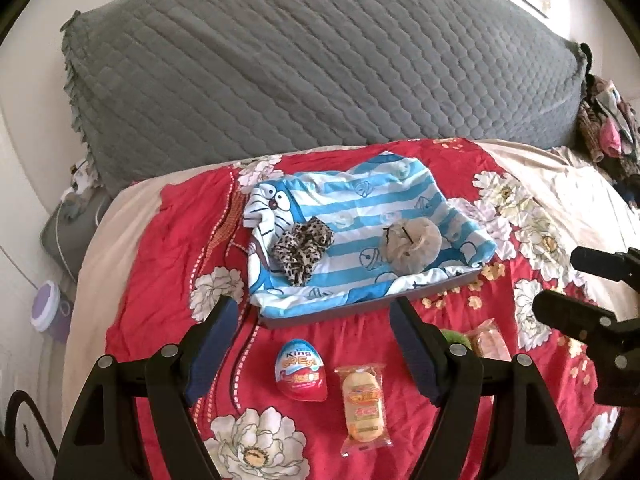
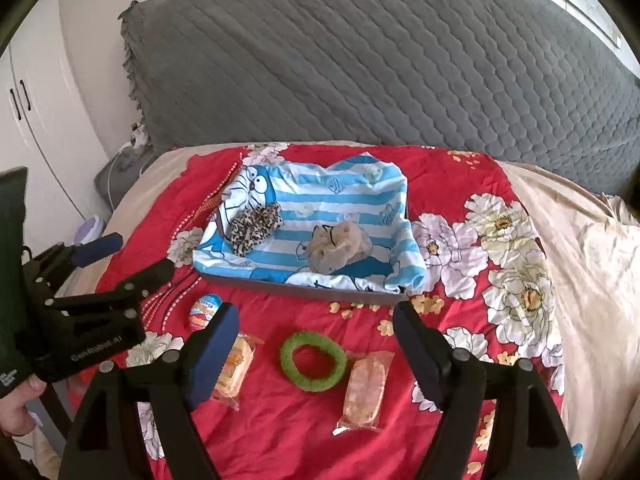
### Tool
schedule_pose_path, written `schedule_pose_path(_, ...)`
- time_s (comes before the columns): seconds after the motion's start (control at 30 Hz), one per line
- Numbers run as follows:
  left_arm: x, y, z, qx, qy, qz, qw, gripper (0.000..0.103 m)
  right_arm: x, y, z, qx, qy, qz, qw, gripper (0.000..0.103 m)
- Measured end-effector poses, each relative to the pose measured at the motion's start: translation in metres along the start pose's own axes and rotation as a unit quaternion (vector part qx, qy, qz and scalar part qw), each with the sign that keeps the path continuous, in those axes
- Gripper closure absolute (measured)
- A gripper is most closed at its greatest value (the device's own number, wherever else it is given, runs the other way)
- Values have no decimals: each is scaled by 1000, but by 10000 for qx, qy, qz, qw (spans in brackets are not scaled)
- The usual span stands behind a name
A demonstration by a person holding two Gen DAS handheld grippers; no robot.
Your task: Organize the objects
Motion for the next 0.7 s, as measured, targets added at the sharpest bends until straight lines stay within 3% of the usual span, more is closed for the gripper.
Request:
schedule_pose_path(0.07,2,-1,1,26,-20,-29,10000,24,1,-2,-1,-21,25,-40,10000,16)
schedule_pose_path(0.23,7,-3,3,38,-71,-57,10000,24,3,-5,-2,-8,-29,-37,10000,15)
schedule_pose_path(0.3,8,-5,3,55,-61,-90,9999,24,3,-7,-2,-27,-13,-71,10000,10)
schedule_pose_path(0.6,13,-19,-5,-69,-91,-184,9998,24,10,-19,-14,-295,-86,-200,9993,9)
schedule_pose_path(0.67,14,-22,-7,-105,-101,-204,9997,24,12,-20,-16,-244,-138,-230,9993,0)
schedule_pose_path(0.7,15,-23,-7,-107,-99,-201,9997,24,12,-21,-15,-168,-206,-186,9995,1)
Point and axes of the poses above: each gripper's, at about its wrist camera, not at the fingertips, and z roughly against the way its jaws point, x to its right, y to its top, the point moved 5 cm from there along -z, roughly the way its jaws point, and after that the axes turned 6 degrees about y, right-handed, at the moved point
